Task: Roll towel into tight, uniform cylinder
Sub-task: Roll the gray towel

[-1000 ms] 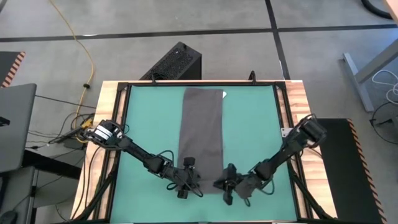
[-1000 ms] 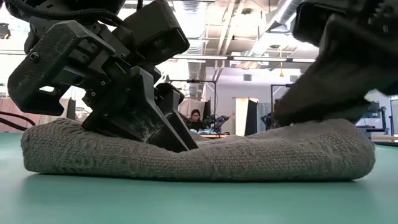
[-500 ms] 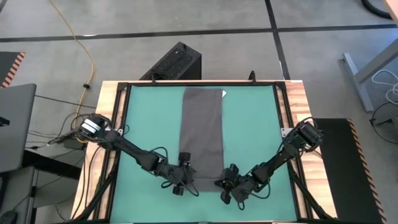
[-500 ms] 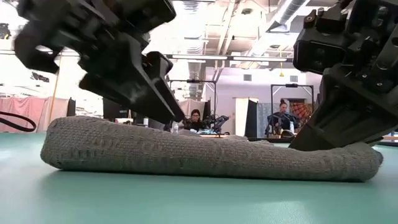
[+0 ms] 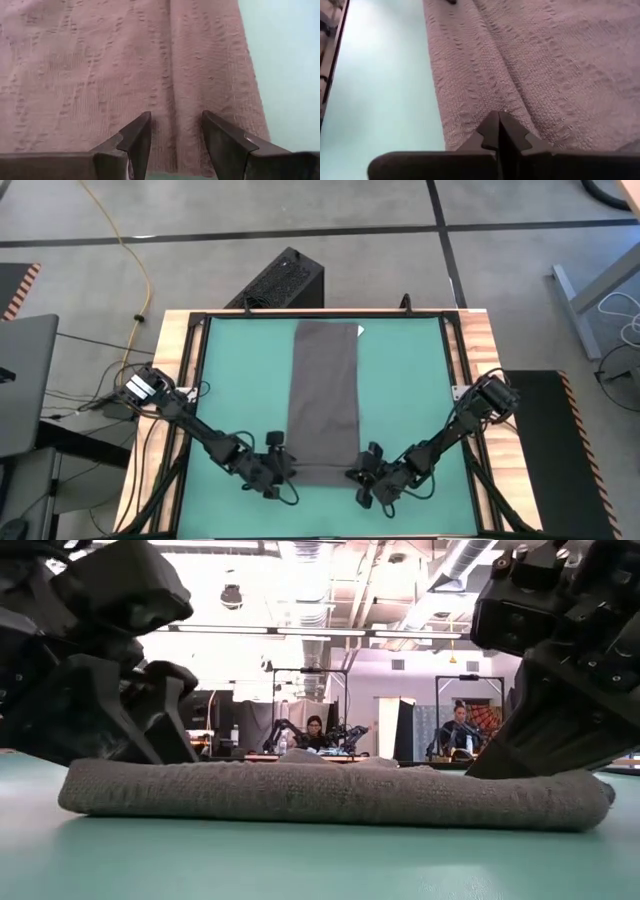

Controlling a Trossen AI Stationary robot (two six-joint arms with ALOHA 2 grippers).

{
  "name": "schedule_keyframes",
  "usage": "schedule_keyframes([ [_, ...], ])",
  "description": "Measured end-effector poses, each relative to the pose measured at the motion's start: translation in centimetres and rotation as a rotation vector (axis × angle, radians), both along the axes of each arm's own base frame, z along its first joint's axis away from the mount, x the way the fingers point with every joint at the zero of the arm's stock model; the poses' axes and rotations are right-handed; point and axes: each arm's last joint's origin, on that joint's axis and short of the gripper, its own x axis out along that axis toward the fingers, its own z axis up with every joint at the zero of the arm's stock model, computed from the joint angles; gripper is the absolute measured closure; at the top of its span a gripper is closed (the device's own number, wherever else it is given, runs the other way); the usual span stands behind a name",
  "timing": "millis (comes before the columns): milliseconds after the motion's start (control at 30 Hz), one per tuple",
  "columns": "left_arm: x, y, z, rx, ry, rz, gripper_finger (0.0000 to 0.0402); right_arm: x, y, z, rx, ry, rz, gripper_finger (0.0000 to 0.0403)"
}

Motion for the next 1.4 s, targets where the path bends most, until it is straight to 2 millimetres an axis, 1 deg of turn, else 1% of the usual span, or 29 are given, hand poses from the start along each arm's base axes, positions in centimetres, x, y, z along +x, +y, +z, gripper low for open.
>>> schedule_keyframes([
  [100,-0.3,0.1,-0.3,-0.026,-0.032,0.006,0.0237,-0.1,-0.2,1.2,-0.039,-0.023,0.028,0.0371],
  [233,-0.4,0.2,-0.3,-0.026,-0.039,0.002,0.0237,-0.2,-0.3,3.7,-0.093,-0.094,0.084,0.0356],
  [367,-0.4,0.2,-0.3,-0.019,-0.039,-0.004,0.0237,-0.9,0.2,5.5,-0.225,-0.144,0.193,0.0330],
  [433,-0.3,0.1,-0.3,-0.018,-0.041,-0.006,0.0237,-1.3,0.8,5.9,-0.298,-0.157,0.270,0.0312],
  [500,-0.3,0.1,-0.3,-0.017,-0.046,-0.009,0.0237,-1.9,1.6,5.4,-0.368,-0.146,0.356,0.0288],
  [600,-0.3,0.2,-0.2,-0.012,-0.049,-0.011,0.0237,-2.4,2.6,3.8,-0.460,-0.111,0.430,0.0245],
  [767,-0.1,0.4,-0.2,-0.021,-0.044,-0.012,0.0237,-2.6,2.9,2.1,-0.557,-0.078,0.424,0.0177],
  [867,-0.1,0.4,-0.2,-0.023,-0.043,-0.014,0.0237,-2.3,2.6,1.7,-0.575,-0.064,0.425,0.0155],
  [1000,-0.1,0.4,-0.3,-0.029,-0.041,-0.014,0.0237,-2.3,2.5,1.2,-0.580,-0.038,0.430,0.0151],
  [1100,-0.1,0.4,-0.3,-0.029,-0.041,-0.014,0.0237,-2.3,2.2,1.0,-0.562,-0.006,0.408,0.0156],
  [1200,-0.1,0.4,-0.3,-0.030,-0.040,-0.014,0.0237,-2.5,2.2,0.8,-0.539,0.010,0.402,0.0166],
  [1400,-0.1,0.4,-0.3,-0.030,-0.037,-0.023,0.0237,-2.2,2.1,-0.7,-0.526,0.039,0.387,0.0200],
])
